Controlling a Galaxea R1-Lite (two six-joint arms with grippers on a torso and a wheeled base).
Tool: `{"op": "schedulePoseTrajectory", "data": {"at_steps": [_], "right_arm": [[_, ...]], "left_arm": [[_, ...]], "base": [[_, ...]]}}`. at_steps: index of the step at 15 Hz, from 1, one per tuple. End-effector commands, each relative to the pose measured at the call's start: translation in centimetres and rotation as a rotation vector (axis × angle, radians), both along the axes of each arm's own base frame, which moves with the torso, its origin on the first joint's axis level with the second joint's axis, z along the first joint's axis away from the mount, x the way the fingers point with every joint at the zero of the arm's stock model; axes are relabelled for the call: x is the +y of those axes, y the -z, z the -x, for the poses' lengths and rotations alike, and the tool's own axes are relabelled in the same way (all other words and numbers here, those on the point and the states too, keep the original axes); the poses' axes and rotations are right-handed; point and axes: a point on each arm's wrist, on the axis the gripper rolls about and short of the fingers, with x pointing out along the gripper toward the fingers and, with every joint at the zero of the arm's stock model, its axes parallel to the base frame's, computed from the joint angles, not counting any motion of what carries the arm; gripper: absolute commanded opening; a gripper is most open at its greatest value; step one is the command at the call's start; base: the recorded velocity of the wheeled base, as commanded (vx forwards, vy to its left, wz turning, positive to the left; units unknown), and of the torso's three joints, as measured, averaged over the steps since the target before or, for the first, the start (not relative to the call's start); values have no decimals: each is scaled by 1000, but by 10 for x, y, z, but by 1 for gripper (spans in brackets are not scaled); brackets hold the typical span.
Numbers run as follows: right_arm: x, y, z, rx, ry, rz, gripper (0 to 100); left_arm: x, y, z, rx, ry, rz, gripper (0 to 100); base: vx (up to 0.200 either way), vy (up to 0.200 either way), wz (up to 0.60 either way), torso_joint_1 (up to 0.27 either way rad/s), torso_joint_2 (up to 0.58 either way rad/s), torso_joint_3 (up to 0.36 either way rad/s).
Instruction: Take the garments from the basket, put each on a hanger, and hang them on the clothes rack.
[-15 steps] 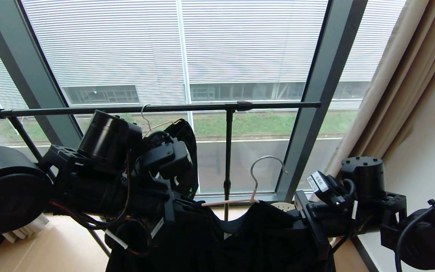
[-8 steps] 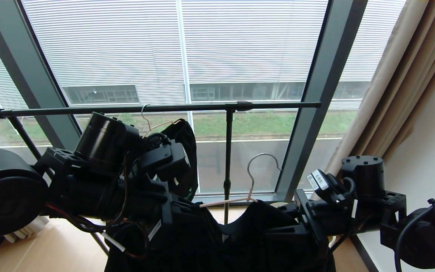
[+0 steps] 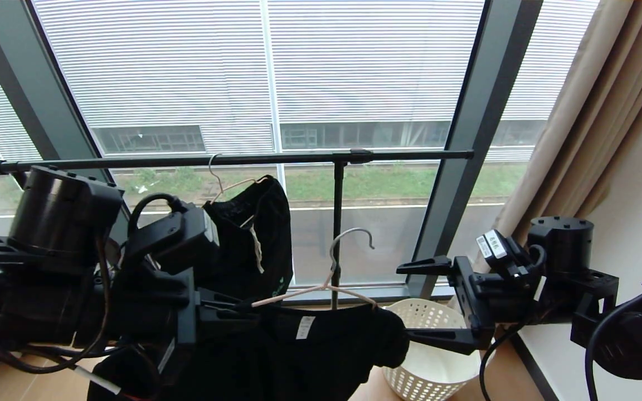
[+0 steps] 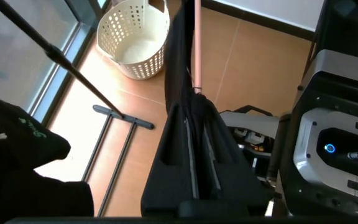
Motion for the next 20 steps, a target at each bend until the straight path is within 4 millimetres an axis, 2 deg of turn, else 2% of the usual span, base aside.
{"op": "schedulePoseTrajectory", "data": {"at_steps": [1, 4, 7, 11, 18, 19, 20], "right_arm": [[0, 1, -1, 2, 2, 1, 100], [3, 7, -8, 6, 81, 40, 100], [12, 13, -12, -4, 173, 94, 100], [14, 21, -24, -8, 290, 148, 100], [15, 31, -32, 8, 322, 175, 100], [15, 31, -32, 5, 329, 178, 0], [15, 32, -32, 5, 333, 180, 0]], "left_arm": [[18, -11, 23, -83, -31, 39, 0], [33, -9, 44, -221, -68, 104, 0], [42, -7, 53, -271, -116, 130, 0], [45, -7, 60, -293, -120, 143, 0], [54, -16, 67, -337, -162, 166, 0], [55, -16, 68, -339, -167, 166, 0], [57, -17, 70, -347, -181, 168, 0]], "base": [[0, 0, 0, 0, 0, 0], [0, 0, 0, 0, 0, 0], [0, 0, 0, 0, 0, 0], [0, 0, 0, 0, 0, 0], [0, 0, 0, 0, 0, 0], [0, 0, 0, 0, 0, 0], [0, 0, 0, 0, 0, 0]]}}
